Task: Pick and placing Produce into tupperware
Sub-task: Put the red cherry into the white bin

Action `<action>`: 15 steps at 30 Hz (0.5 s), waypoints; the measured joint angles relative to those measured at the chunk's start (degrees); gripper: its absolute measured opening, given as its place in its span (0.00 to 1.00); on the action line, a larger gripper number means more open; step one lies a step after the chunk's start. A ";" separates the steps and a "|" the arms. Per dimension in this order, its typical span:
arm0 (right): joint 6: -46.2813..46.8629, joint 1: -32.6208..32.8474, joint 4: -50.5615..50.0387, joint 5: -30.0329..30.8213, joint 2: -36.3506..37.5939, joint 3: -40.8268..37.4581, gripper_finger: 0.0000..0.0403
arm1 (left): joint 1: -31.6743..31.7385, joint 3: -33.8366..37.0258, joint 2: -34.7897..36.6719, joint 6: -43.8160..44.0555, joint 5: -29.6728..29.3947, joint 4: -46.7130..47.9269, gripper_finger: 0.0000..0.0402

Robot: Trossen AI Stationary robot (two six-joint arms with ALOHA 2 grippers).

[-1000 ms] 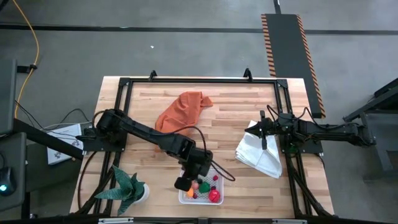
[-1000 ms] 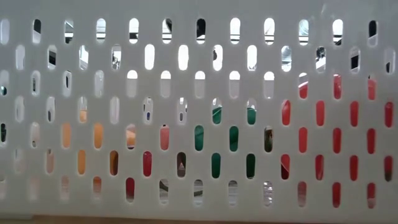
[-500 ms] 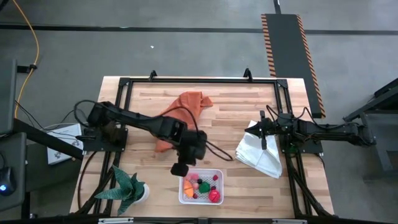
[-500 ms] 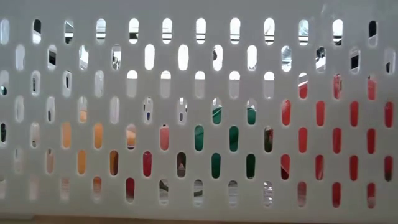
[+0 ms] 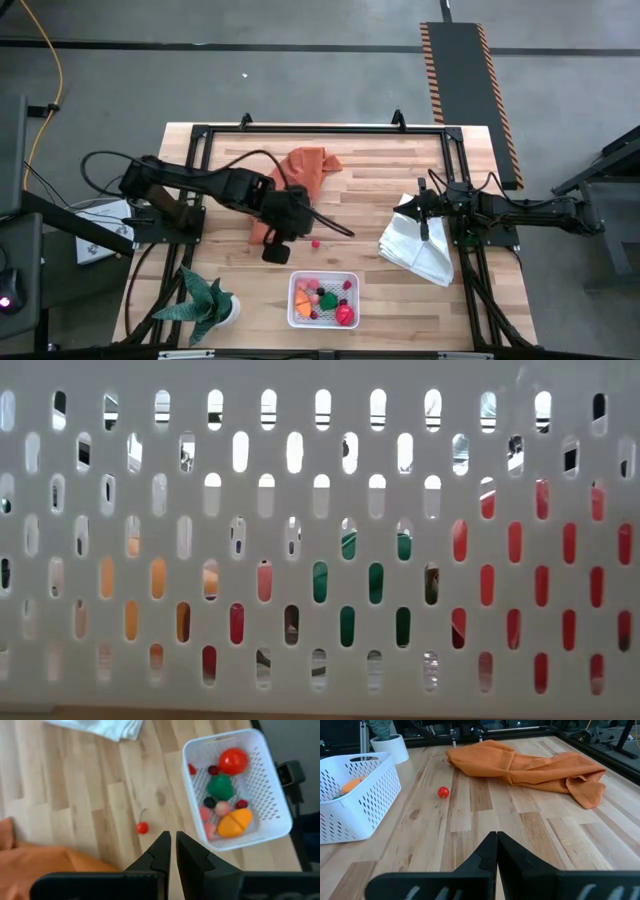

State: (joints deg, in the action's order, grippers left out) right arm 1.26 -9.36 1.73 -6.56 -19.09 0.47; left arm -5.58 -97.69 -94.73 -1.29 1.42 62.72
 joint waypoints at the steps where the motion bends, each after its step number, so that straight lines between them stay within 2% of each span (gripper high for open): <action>1: 0.00 0.01 0.02 -0.01 0.00 0.00 0.00 | 0.00 0.04 0.38 0.01 -0.71 0.74 0.05; 7: 0.00 -0.01 0.01 -0.01 -0.02 0.00 0.00 | 0.66 0.05 3.29 0.05 -2.73 3.39 0.05; 15: 0.00 0.01 -0.03 -0.03 -0.13 0.00 0.00 | 6.19 0.02 8.08 0.29 3.97 5.02 0.05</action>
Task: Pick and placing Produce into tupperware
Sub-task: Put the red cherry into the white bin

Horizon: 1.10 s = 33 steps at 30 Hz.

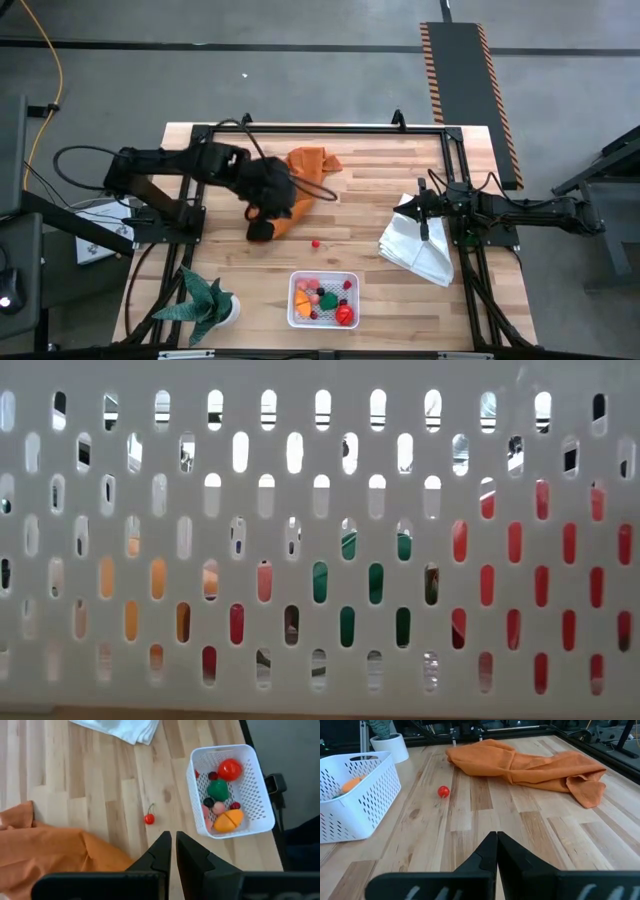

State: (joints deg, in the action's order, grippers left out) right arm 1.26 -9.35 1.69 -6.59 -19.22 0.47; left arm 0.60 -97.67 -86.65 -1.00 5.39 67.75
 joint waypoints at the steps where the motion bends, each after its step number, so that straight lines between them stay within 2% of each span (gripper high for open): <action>1: 0.00 0.00 0.05 0.00 0.02 0.00 0.00 | 1.05 0.02 0.41 -0.26 0.35 0.28 0.05; 11: 0.00 0.00 0.04 0.00 0.05 0.00 0.00 | 9.85 0.00 1.49 -7.54 0.24 3.95 0.05; 19: 0.00 0.00 0.04 -0.02 0.06 0.00 0.00 | 16.79 1.57 3.10 -10.24 5.24 5.37 0.05; 25: 0.00 0.00 0.07 -0.02 0.08 0.00 0.00 | 19.88 11.00 9.57 -10.64 7.31 0.03 0.05; 33: 0.00 -0.02 0.04 -0.01 0.08 0.00 0.00 | 20.76 30.35 19.95 -7.03 7.07 -13.43 0.05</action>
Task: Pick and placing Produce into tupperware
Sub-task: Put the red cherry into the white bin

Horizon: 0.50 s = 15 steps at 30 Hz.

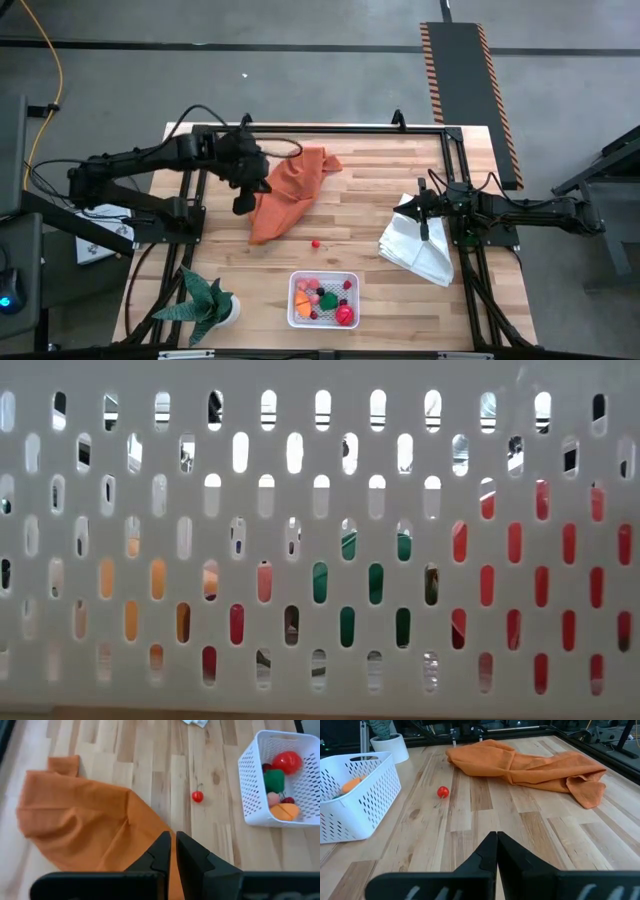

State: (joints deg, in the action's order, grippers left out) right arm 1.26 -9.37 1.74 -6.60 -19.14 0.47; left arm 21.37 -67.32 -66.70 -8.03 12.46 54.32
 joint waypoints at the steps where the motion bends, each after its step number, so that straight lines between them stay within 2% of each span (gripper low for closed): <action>1: 0.00 0.02 0.00 -0.02 0.00 0.00 0.00 | 0.00 2.43 1.10 0.65 0.01 -1.68 0.05; 10: 0.00 0.02 0.00 -0.02 0.00 0.00 0.00 | -0.16 18.48 6.96 6.59 0.19 -15.41 0.05; 15: 0.00 0.01 0.01 0.00 0.00 0.00 0.00 | -3.23 24.76 7.35 9.47 -1.69 -22.50 0.05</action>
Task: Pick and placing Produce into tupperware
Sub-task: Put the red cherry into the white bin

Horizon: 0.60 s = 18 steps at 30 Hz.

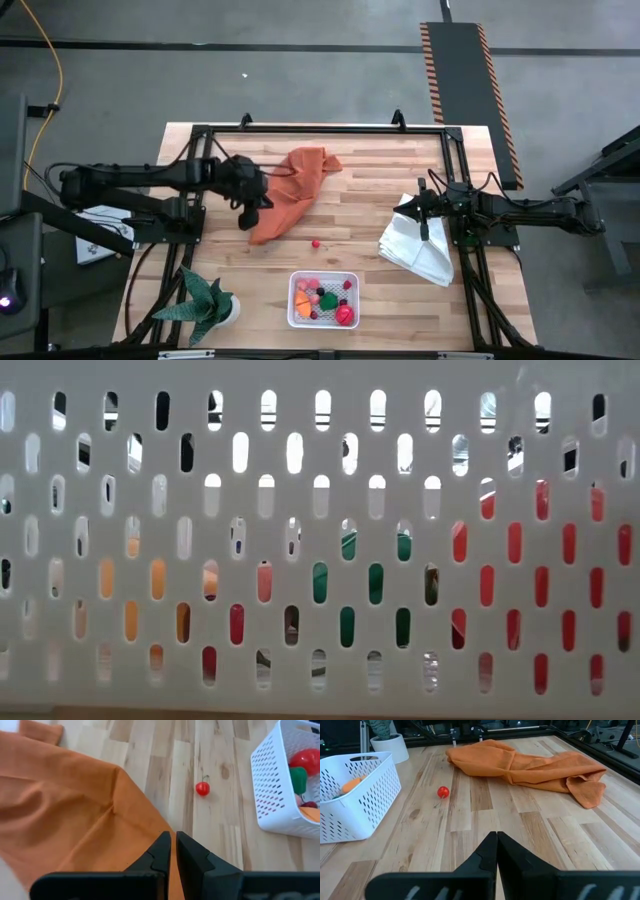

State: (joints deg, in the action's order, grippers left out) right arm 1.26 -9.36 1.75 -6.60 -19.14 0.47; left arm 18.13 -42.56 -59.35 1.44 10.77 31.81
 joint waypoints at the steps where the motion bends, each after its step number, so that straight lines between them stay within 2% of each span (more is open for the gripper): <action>1: 0.00 0.01 0.01 -0.01 0.00 0.00 0.00 | -0.76 0.91 0.02 0.54 -0.37 -0.99 0.05; 13: 0.00 -0.01 0.00 -0.01 0.00 0.00 0.00 | -10.02 10.46 0.02 4.22 -8.78 -16.31 0.05; 18: 0.00 0.00 0.00 -0.01 0.00 0.00 0.00 | -11.60 14.51 0.02 6.44 -9.12 -22.08 0.05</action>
State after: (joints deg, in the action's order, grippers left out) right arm 1.26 -9.35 1.75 -6.61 -19.14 0.47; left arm 6.53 -28.04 -59.33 7.88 1.65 9.74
